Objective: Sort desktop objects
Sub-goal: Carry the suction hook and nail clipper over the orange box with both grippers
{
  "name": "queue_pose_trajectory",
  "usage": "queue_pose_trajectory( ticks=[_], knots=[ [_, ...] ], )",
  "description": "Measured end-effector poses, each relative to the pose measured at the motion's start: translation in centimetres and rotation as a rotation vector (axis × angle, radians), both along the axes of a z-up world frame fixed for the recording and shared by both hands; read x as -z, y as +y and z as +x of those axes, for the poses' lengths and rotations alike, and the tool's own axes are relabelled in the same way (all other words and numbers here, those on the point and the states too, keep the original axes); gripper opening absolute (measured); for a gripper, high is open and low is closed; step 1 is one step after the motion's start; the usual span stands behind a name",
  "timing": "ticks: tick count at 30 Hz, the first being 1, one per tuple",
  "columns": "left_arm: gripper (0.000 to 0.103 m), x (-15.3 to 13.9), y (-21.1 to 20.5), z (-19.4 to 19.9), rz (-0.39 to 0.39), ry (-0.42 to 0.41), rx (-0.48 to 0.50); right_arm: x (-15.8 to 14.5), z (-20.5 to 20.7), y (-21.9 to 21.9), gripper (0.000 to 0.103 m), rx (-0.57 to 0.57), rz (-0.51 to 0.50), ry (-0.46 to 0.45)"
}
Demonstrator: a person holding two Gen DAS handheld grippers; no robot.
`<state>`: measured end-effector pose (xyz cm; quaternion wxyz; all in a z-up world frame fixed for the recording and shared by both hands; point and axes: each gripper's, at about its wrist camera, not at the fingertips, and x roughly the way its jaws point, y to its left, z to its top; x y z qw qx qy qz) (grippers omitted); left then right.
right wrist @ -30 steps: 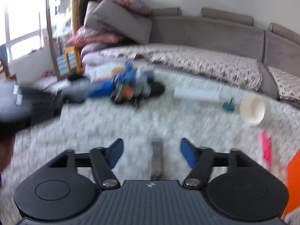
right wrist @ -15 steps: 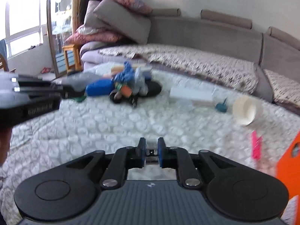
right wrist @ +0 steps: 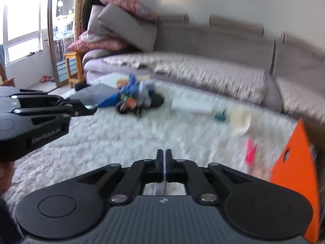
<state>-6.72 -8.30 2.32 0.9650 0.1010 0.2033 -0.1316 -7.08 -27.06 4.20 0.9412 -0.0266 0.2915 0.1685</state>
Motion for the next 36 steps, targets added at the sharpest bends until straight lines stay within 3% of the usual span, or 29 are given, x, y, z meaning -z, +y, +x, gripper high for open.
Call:
queue_pose_trajectory(
  ticks=[1,2,6,10,11,12,13,21,33,36],
  knots=[
    [0.006,0.1,0.1,-0.2,-0.001,0.005,0.002,0.2,-0.2,0.1,0.031,-0.001,-0.006,0.033],
    [0.006,0.3,0.2,-0.3,0.0,0.008,0.009,0.4,-0.1,0.1,0.037,-0.011,0.002,0.078],
    [0.006,0.3,0.2,-0.3,0.002,0.014,0.015,0.8,2.4,1.1,0.034,-0.034,-0.088,0.237],
    [0.006,-0.1,0.6,-0.2,-0.028,0.002,0.009,3.3,4.6,1.9,0.033,-0.046,-0.151,0.355],
    [0.006,-0.1,0.8,-0.2,-0.033,0.001,0.006,3.7,4.6,2.0,0.028,-0.046,-0.149,0.35],
    [0.006,-0.1,1.0,-0.2,-0.036,0.004,0.002,4.1,4.8,2.1,0.016,-0.043,-0.135,0.352],
    [0.006,0.0,1.3,0.0,-0.041,0.01,-0.001,4.5,4.9,2.0,0.013,-0.041,-0.118,0.348],
    [0.006,-0.2,2.1,-0.6,-0.061,0.015,-0.007,5.5,3.7,3.4,0.012,-0.065,-0.162,0.285],
    [0.006,-0.9,1.2,-1.5,-0.07,-0.015,0.027,3.0,3.3,4.2,0.012,-0.043,-0.209,0.208],
    [0.006,-1.7,0.5,-1.6,-0.089,-0.028,0.055,0.6,1.9,4.0,0.012,-0.033,-0.235,0.166]
  ],
)
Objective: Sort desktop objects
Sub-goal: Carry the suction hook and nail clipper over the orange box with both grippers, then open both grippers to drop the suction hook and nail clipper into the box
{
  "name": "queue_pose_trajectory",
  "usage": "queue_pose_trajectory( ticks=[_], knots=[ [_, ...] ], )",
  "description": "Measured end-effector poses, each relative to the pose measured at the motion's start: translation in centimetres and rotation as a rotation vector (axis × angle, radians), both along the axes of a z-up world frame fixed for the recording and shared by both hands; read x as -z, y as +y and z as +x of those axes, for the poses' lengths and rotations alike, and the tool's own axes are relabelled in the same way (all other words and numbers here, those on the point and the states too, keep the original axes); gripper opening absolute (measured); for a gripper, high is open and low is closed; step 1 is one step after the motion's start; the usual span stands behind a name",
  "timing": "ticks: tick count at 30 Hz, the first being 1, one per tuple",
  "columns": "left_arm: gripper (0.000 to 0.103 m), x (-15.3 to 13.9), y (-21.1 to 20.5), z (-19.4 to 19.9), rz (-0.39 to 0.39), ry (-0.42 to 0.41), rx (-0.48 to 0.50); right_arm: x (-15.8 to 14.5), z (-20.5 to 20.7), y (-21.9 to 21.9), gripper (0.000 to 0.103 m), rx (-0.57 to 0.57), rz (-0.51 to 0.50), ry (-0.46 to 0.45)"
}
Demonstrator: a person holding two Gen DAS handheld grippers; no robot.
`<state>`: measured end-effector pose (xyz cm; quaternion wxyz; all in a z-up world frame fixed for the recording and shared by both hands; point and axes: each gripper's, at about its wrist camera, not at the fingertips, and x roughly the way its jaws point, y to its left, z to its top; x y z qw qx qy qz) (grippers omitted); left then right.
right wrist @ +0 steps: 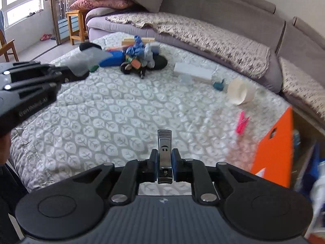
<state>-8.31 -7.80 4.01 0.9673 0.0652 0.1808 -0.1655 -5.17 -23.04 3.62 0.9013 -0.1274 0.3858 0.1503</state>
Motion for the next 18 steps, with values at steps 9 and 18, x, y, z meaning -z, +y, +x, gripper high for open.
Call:
queue_pose_trajectory(
  ticks=[9,18],
  knots=[
    [0.006,-5.2,-10.6,-2.2,-0.085,-0.074,0.229,-7.3,-4.5,-10.2,0.012,0.201,-0.082,-0.126],
    [0.006,-5.3,-23.6,-1.0,-0.039,0.048,0.322,-5.6,-3.3,-22.5,0.012,0.381,0.006,-0.133]
  ],
)
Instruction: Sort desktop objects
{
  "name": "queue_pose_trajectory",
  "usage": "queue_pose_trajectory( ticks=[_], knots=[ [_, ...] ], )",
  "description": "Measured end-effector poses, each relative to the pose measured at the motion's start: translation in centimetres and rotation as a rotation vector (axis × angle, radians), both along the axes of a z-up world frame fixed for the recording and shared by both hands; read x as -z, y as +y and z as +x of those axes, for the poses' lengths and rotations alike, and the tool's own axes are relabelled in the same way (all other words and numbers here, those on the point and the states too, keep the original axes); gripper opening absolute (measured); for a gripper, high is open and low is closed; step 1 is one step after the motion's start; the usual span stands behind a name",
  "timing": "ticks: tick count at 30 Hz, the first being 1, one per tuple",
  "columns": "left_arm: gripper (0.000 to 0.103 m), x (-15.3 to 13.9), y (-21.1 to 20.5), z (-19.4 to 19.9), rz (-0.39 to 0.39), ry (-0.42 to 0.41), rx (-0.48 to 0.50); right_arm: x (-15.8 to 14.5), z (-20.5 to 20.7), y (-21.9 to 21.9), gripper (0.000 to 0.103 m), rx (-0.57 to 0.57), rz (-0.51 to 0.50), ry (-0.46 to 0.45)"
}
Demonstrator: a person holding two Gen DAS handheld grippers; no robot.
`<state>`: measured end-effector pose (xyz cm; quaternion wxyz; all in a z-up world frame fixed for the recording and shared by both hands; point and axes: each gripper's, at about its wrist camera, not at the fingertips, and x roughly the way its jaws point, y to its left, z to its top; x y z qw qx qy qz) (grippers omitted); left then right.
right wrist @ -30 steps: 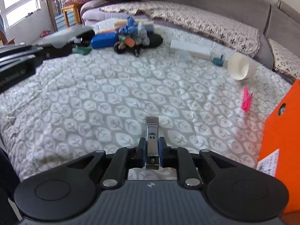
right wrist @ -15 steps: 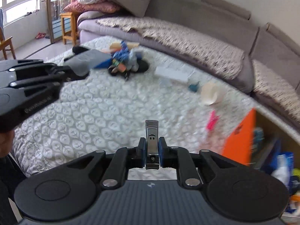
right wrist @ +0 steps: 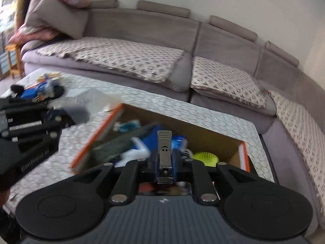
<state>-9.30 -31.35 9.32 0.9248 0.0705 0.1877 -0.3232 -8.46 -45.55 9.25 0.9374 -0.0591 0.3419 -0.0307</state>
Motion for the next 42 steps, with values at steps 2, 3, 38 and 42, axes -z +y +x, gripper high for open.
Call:
queue_pose_trajectory(
  ticks=[2,3,38,42],
  knots=[
    [0.006,0.2,-1.7,1.2,0.023,0.032,0.003,0.9,0.9,-1.3,0.012,0.009,0.016,0.007],
    [0.006,0.3,-2.6,1.7,0.035,0.043,0.004,1.3,1.3,-1.8,0.012,0.015,0.027,0.007],
    [0.103,-1.9,-1.5,4.0,0.16,0.174,-0.066,-1.4,-0.8,-4.5,0.103,0.27,0.05,-0.102],
    [0.103,-2.1,-1.4,3.8,0.161,0.181,-0.075,-1.8,-1.3,-4.3,0.103,0.275,0.045,-0.111]
  ],
)
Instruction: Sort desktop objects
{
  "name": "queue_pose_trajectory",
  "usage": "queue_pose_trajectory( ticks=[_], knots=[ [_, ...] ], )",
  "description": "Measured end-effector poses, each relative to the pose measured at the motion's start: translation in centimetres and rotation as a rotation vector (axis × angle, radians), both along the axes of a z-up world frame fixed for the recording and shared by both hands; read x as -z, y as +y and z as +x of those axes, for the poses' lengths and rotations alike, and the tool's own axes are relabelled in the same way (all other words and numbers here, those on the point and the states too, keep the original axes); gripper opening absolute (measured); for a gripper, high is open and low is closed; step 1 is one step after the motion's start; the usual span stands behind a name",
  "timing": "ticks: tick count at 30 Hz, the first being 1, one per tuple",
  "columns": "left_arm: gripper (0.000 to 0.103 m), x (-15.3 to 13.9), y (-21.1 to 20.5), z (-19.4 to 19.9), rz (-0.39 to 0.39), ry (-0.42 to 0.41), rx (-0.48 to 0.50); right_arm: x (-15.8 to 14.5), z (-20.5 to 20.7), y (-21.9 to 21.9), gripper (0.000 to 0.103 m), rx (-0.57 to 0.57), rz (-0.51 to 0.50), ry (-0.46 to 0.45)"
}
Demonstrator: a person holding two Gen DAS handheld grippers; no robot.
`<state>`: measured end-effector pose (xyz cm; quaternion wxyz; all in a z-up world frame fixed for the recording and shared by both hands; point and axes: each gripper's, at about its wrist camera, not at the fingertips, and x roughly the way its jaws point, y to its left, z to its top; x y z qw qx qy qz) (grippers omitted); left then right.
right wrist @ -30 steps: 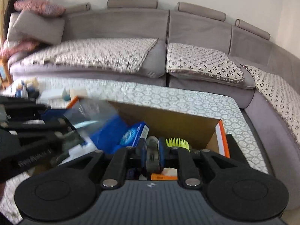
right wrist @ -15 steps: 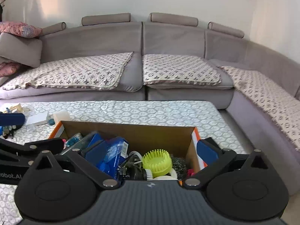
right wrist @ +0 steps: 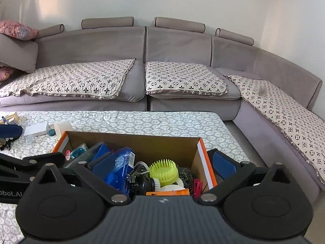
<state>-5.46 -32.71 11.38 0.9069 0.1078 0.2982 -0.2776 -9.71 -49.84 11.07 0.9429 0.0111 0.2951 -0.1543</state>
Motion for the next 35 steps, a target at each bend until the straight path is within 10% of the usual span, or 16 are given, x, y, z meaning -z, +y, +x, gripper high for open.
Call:
queue_pose_trajectory(
  ticks=[35],
  knots=[
    [0.103,0.4,0.3,-1.9,0.022,-0.104,0.041,0.1,-0.6,0.5,0.103,0.033,-0.047,0.015]
  ],
)
